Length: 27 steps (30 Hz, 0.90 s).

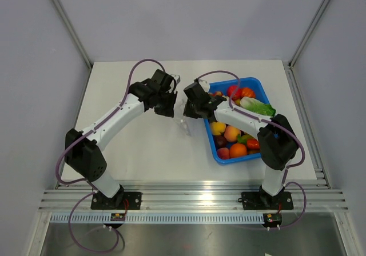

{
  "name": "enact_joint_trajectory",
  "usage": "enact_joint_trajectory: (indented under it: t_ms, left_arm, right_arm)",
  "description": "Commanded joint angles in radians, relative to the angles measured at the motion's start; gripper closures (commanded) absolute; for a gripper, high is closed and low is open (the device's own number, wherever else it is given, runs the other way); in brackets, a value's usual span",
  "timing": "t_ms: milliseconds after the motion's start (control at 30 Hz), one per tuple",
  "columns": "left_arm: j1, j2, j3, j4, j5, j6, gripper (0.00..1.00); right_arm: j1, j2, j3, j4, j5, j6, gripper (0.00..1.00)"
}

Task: Place the food in the zip-top bag and seal the zipper
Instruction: Open the zipper of the food storage bag at the center of the board.

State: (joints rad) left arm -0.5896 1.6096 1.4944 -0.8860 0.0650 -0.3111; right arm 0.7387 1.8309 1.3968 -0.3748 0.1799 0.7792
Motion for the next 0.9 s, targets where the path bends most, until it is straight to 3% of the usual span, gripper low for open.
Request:
enact_joint_trajectory:
  t_ms: [0,133,200,300,333,500,767,867]
  left_arm:
    - [0.045,0.001,-0.003,-0.051,-0.062,0.053,1.00]
    - [0.068,-0.013,0.004,-0.061,-0.088,0.064,1.00]
    - [0.068,-0.020,0.001,-0.045,-0.013,0.060,1.00]
    - [0.056,-0.040,-0.039,0.054,0.113,0.032,1.00]
    - [0.050,-0.042,-0.045,0.073,0.133,0.026,1.00]
    - [0.028,-0.019,-0.051,0.121,0.173,0.007,1.00]
    - [0.028,-0.040,-0.036,0.117,0.173,0.020,1.00]
    - [0.030,-0.043,-0.022,0.117,0.177,0.018,1.00]
  right_arm:
    - [-0.007,-0.013,0.033,-0.090,0.138,-0.040,1.00]
    - [-0.007,-0.030,0.031,-0.086,0.146,-0.057,1.00]
    - [-0.007,-0.036,0.015,-0.015,0.092,-0.077,1.00]
    - [-0.005,-0.025,0.002,0.066,-0.046,-0.067,0.86]
    - [-0.004,-0.012,0.001,0.082,-0.104,-0.061,0.76]
    - [0.010,0.022,-0.030,0.172,-0.210,-0.018,0.61]
    - [0.044,0.088,0.045,0.035,-0.148,-0.072,0.58]
    - [0.050,0.103,0.039,0.054,-0.169,-0.061,0.57]
